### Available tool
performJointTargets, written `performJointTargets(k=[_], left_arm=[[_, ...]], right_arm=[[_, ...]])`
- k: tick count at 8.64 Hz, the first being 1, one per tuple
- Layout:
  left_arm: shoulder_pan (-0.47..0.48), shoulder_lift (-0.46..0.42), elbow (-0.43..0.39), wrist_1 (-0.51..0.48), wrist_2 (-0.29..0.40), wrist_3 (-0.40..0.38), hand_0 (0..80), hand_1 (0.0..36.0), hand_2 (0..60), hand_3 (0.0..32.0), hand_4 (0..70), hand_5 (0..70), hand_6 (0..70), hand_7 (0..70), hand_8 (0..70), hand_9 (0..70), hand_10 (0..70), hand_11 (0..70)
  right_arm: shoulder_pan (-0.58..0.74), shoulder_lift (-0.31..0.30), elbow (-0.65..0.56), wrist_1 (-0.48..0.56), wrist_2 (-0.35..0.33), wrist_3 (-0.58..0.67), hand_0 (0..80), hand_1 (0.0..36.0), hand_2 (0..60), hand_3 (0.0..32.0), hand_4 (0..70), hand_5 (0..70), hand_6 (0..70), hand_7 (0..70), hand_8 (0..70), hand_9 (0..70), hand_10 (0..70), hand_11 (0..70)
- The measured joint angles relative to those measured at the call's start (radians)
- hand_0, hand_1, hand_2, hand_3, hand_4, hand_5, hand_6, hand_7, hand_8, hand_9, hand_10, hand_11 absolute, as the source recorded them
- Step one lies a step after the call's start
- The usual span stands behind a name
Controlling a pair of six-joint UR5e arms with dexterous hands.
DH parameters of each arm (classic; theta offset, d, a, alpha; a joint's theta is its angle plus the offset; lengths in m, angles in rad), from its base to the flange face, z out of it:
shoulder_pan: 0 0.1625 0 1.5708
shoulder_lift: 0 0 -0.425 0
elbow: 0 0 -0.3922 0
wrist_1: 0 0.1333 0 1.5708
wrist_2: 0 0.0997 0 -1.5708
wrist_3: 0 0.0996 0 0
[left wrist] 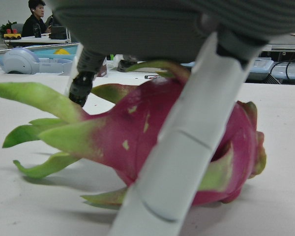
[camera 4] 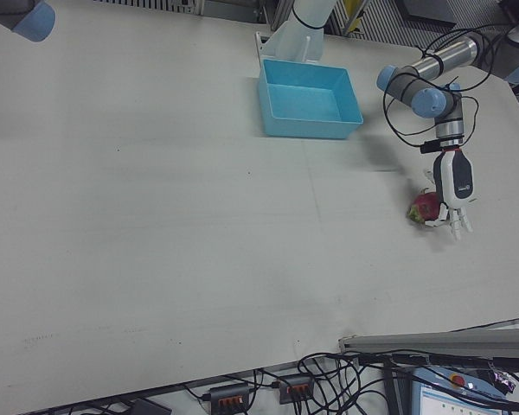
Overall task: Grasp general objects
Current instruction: 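Lower the left hand over the dragon fruit and close its fingers around it, then lift the dragon fruit with the left hand off the table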
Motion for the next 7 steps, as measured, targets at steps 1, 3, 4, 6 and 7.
performJointTargets(k=[1, 3, 4, 6, 7], left_arm=[[0.000, 0.000, 0.009, -0.007, 0.000, 0.000, 80.0, 35.0, 8.4, 32.0, 0.0, 46.3, 0.0, 5.6, 5.2, 0.0, 0.0, 0.0], [-0.001, 0.001, 0.018, -0.011, 0.000, 0.000, 80.0, 33.5, 7.3, 32.0, 0.0, 56.5, 0.0, 10.3, 9.0, 0.6, 0.0, 0.0], [-0.005, 0.001, 0.020, -0.011, -0.001, 0.002, 80.0, 31.1, 9.6, 10.8, 4.1, 70.0, 2.8, 20.0, 12.6, 2.6, 0.1, 2.2], [-0.012, 0.001, 0.037, -0.017, -0.001, 0.005, 77.7, 24.0, 14.5, 0.0, 45.0, 70.0, 36.5, 49.1, 27.9, 20.1, 9.7, 15.6], [-0.014, 0.001, 0.052, -0.025, -0.002, 0.007, 79.5, 22.6, 16.3, 0.0, 58.9, 70.0, 49.5, 53.5, 33.0, 24.5, 13.9, 21.5]], right_arm=[[0.000, 0.000, 0.000, 0.000, 0.000, 0.000, 0.0, 0.0, 0.0, 0.0, 0.0, 0.0, 0.0, 0.0, 0.0, 0.0, 0.0, 0.0], [0.000, 0.000, 0.000, 0.000, 0.000, 0.000, 0.0, 0.0, 0.0, 0.0, 0.0, 0.0, 0.0, 0.0, 0.0, 0.0, 0.0, 0.0], [0.000, 0.000, 0.000, 0.000, 0.000, 0.000, 0.0, 0.0, 0.0, 0.0, 0.0, 0.0, 0.0, 0.0, 0.0, 0.0, 0.0, 0.0], [0.000, 0.000, 0.000, 0.000, 0.001, 0.000, 0.0, 0.0, 0.0, 0.0, 0.0, 0.0, 0.0, 0.0, 0.0, 0.0, 0.0, 0.0], [0.000, 0.000, 0.000, 0.000, 0.000, 0.000, 0.0, 0.0, 0.0, 0.0, 0.0, 0.0, 0.0, 0.0, 0.0, 0.0, 0.0, 0.0]])
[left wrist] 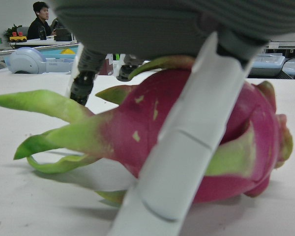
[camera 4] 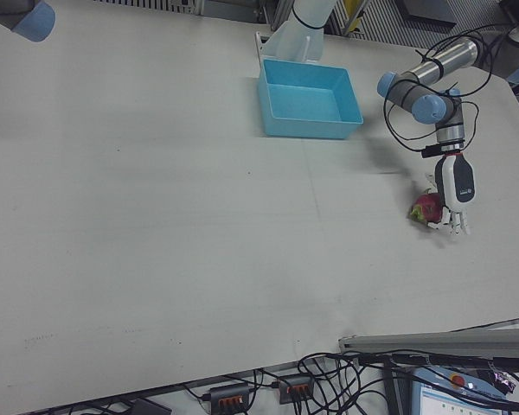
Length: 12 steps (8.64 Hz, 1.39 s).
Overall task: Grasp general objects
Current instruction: 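Lift the dragon fruit with the left hand off the table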
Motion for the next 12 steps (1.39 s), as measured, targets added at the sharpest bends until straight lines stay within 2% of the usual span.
performJointTargets(k=[1, 2, 3, 4, 5, 6, 7, 8, 9, 10, 11, 12], left_arm=[[-0.001, 0.000, 0.014, -0.008, 0.000, 0.001, 79.5, 21.4, 17.3, 0.0, 66.9, 70.0, 58.2, 57.2, 37.7, 29.5, 17.4, 26.3], [-0.001, 0.000, 0.024, -0.013, 0.000, 0.001, 80.0, 21.4, 19.7, 0.0, 70.0, 70.0, 68.3, 64.1, 42.6, 37.6, 22.5, 33.6], [-0.002, 0.000, 0.029, -0.015, 0.000, 0.002, 80.0, 19.1, 20.6, 0.0, 70.0, 70.0, 70.0, 70.0, 52.4, 51.1, 30.3, 44.1], [-0.003, 0.000, 0.030, -0.016, 0.001, 0.002, 79.3, 17.4, 21.8, 0.0, 70.0, 70.0, 70.0, 70.0, 61.2, 65.9, 38.2, 54.0], [-0.006, 0.000, 0.030, -0.017, 0.001, 0.001, 79.5, 16.9, 26.0, 0.0, 70.0, 70.0, 70.0, 70.0, 69.6, 70.0, 49.1, 69.4], [-0.013, 0.000, 0.028, -0.022, 0.005, 0.000, 79.7, 16.4, 30.6, 0.0, 70.0, 70.0, 70.0, 70.0, 70.0, 70.0, 65.4, 70.0], [-0.029, -0.007, 0.018, -0.027, 0.024, 0.000, 80.0, 23.2, 42.7, 0.0, 70.0, 70.0, 70.0, 70.0, 70.0, 70.0, 70.0, 70.0], [-0.054, -0.025, 0.010, -0.033, 0.077, 0.002, 80.0, 23.4, 46.8, 0.0, 70.0, 70.0, 70.0, 70.0, 70.0, 70.0, 70.0, 70.0], [-0.090, -0.050, -0.001, -0.048, 0.158, 0.016, 80.0, 23.9, 59.5, 0.0, 70.0, 70.0, 70.0, 70.0, 70.0, 70.0, 70.0, 70.0], [-0.131, -0.073, -0.028, -0.072, 0.266, 0.056, 80.0, 24.8, 60.0, 0.0, 70.0, 70.0, 70.0, 70.0, 70.0, 70.0, 70.0, 70.0], [-0.168, -0.096, -0.068, -0.097, 0.383, 0.107, 80.0, 24.3, 60.0, 0.0, 70.0, 70.0, 70.0, 70.0, 70.0, 70.0, 70.0, 70.0], [-0.196, -0.122, -0.098, -0.131, 0.497, 0.142, 80.0, 26.3, 60.0, 0.0, 70.0, 70.0, 70.0, 70.0, 70.0, 70.0, 70.0, 70.0]], right_arm=[[0.000, 0.000, 0.000, 0.000, -0.001, 0.000, 0.0, 0.0, 0.0, 0.0, 0.0, 0.0, 0.0, 0.0, 0.0, 0.0, 0.0, 0.0], [0.000, 0.000, 0.000, 0.000, 0.000, 0.000, 0.0, 0.0, 0.0, 0.0, 0.0, 0.0, 0.0, 0.0, 0.0, 0.0, 0.0, 0.0], [0.000, 0.000, 0.000, 0.000, 0.000, 0.000, 0.0, 0.0, 0.0, 0.0, 0.0, 0.0, 0.0, 0.0, 0.0, 0.0, 0.0, 0.0], [0.001, 0.000, 0.000, 0.000, 0.000, 0.000, 0.0, 0.0, 0.0, 0.0, 0.0, 0.0, 0.0, 0.0, 0.0, 0.0, 0.0, 0.0], [0.001, 0.000, 0.000, 0.000, 0.000, 0.000, 0.0, 0.0, 0.0, 0.0, 0.0, 0.0, 0.0, 0.0, 0.0, 0.0, 0.0, 0.0], [0.001, 0.000, 0.000, 0.000, 0.000, 0.000, 0.0, 0.0, 0.0, 0.0, 0.0, 0.0, 0.0, 0.0, 0.0, 0.0, 0.0, 0.0], [0.001, 0.000, 0.000, 0.000, 0.000, 0.000, 0.0, 0.0, 0.0, 0.0, 0.0, 0.0, 0.0, 0.0, 0.0, 0.0, 0.0, 0.0], [0.000, 0.000, 0.000, 0.000, 0.000, -0.001, 0.0, 0.0, 0.0, 0.0, 0.0, 0.0, 0.0, 0.0, 0.0, 0.0, 0.0, 0.0], [0.000, 0.000, 0.000, 0.000, 0.000, 0.000, 0.0, 0.0, 0.0, 0.0, 0.0, 0.0, 0.0, 0.0, 0.0, 0.0, 0.0, 0.0], [0.000, 0.000, 0.000, 0.000, 0.000, 0.000, 0.0, 0.0, 0.0, 0.0, 0.0, 0.0, 0.0, 0.0, 0.0, 0.0, 0.0, 0.0], [0.000, 0.000, 0.000, 0.000, 0.000, 0.000, 0.0, 0.0, 0.0, 0.0, 0.0, 0.0, 0.0, 0.0, 0.0, 0.0, 0.0, 0.0], [0.000, 0.000, 0.000, 0.000, 0.000, 0.000, 0.0, 0.0, 0.0, 0.0, 0.0, 0.0, 0.0, 0.0, 0.0, 0.0, 0.0, 0.0]])
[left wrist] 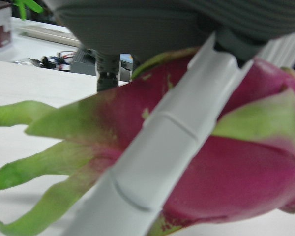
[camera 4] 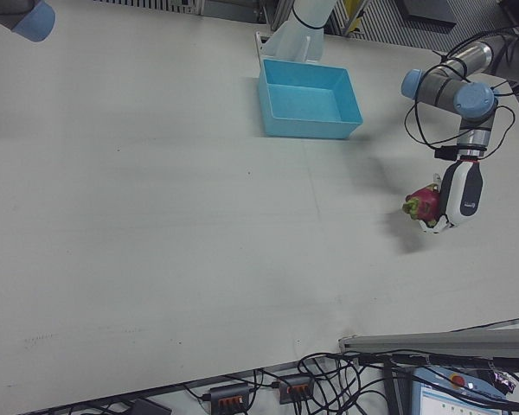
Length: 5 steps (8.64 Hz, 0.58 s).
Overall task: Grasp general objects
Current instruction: 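Lift the dragon fruit with the left hand off the table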
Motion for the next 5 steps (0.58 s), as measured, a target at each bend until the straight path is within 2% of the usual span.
performJointTargets(k=[1, 3, 4, 5], left_arm=[[-0.021, -0.020, -0.025, -0.064, 0.127, 0.021, 80.0, 26.1, 60.0, 0.0, 70.0, 70.0, 70.0, 70.0, 70.0, 70.0, 70.0, 70.0], [-0.036, -0.035, -0.053, -0.213, 0.372, 0.028, 79.5, 22.6, 60.0, 0.0, 70.0, 70.0, 70.0, 70.0, 70.0, 70.0, 70.0, 70.0], [-0.034, -0.042, -0.080, -0.250, 0.462, 0.027, 80.0, 33.2, 60.0, 0.0, 70.0, 70.0, 70.0, 70.0, 70.0, 70.0, 70.0, 70.0], [-0.032, -0.046, -0.131, -0.262, 0.518, 0.024, 80.0, 34.6, 60.0, 0.0, 70.0, 70.0, 70.0, 70.0, 70.0, 70.0, 70.0, 70.0]], right_arm=[[0.000, 0.000, 0.000, 0.000, 0.000, 0.000, 0.0, 0.0, 0.0, 0.0, 0.0, 0.0, 0.0, 0.0, 0.0, 0.0, 0.0, 0.0], [0.000, 0.000, 0.000, 0.000, -0.001, 0.000, 0.0, 0.0, 0.0, 0.0, 0.0, 0.0, 0.0, 0.0, 0.0, 0.0, 0.0, 0.0], [0.000, 0.000, 0.000, 0.000, -0.001, 0.000, 0.0, 0.0, 0.0, 0.0, 0.0, 0.0, 0.0, 0.0, 0.0, 0.0, 0.0, 0.0], [0.000, 0.000, 0.000, 0.000, -0.001, 0.000, 0.0, 0.0, 0.0, 0.0, 0.0, 0.0, 0.0, 0.0, 0.0, 0.0, 0.0, 0.0]])
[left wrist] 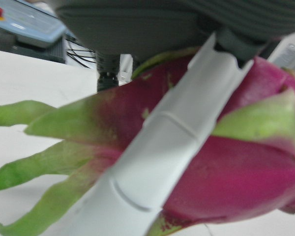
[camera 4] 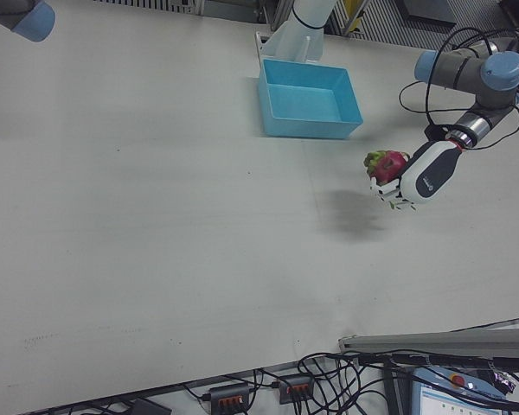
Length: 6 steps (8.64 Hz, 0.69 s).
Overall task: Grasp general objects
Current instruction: 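Lift the dragon fruit with the left hand off the table, then carry the dragon fruit with the left hand over the light-blue tray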
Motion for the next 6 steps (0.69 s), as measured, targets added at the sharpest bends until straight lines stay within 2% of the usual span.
performJointTargets(k=[2, 3, 6], left_arm=[[0.012, -0.008, -0.101, 0.012, 0.079, -0.025, 80.0, 34.3, 60.0, 0.0, 70.0, 70.0, 70.0, 70.0, 70.0, 70.0, 70.0, 70.0], [0.032, -0.010, -0.166, 0.019, 0.112, -0.065, 80.0, 35.0, 60.0, 0.0, 70.0, 70.0, 70.0, 70.0, 70.0, 70.0, 70.0, 70.0], [0.171, -0.013, -0.330, 0.038, 0.125, -0.177, 80.0, 34.8, 60.0, 0.0, 70.0, 70.0, 70.0, 70.0, 70.0, 70.0, 70.0, 70.0]], right_arm=[[0.001, 0.000, 0.000, 0.000, 0.000, 0.000, 0.0, 0.0, 0.0, 0.0, 0.0, 0.0, 0.0, 0.0, 0.0, 0.0, 0.0, 0.0], [0.001, 0.000, 0.000, 0.000, 0.000, 0.000, 0.0, 0.0, 0.0, 0.0, 0.0, 0.0, 0.0, 0.0, 0.0, 0.0, 0.0, 0.0], [0.001, 0.000, 0.000, 0.000, 0.000, 0.000, 0.0, 0.0, 0.0, 0.0, 0.0, 0.0, 0.0, 0.0, 0.0, 0.0, 0.0, 0.0]])
